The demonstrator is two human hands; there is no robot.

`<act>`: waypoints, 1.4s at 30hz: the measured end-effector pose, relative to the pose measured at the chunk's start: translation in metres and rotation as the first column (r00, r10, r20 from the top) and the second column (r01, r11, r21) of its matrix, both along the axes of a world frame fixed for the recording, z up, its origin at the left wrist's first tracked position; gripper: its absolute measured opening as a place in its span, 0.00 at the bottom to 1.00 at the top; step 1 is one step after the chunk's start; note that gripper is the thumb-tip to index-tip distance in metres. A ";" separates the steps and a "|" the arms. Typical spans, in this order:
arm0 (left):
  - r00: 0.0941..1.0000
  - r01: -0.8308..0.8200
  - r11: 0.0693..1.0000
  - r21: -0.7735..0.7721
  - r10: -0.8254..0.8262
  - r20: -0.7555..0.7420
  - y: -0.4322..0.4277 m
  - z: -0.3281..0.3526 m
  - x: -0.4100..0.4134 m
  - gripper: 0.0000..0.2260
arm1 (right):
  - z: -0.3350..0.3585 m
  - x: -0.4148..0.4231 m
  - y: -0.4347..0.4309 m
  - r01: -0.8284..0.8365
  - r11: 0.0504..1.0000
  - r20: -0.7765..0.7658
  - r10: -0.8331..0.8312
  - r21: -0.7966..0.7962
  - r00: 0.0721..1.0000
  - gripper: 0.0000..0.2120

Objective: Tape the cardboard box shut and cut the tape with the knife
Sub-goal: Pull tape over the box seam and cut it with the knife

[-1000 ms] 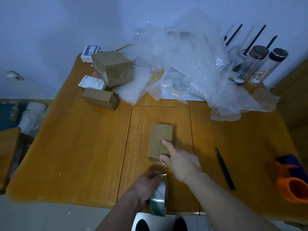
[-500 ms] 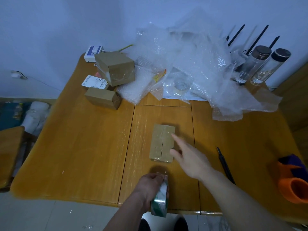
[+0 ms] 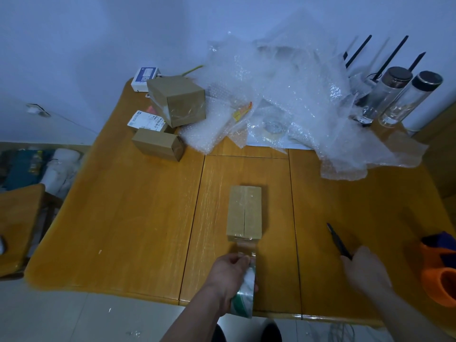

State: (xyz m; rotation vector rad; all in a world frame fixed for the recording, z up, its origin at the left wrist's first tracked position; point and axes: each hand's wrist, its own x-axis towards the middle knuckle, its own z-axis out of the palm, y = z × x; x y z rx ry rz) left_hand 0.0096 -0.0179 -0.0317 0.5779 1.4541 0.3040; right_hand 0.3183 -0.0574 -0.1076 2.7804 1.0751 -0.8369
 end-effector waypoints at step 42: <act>0.999 -0.033 0.999 -0.028 0.033 0.006 -0.006 -0.014 -0.004 0.12 | 0.134 -0.169 0.087 -0.959 0.091 0.068 0.995 -0.270 0.076 0.19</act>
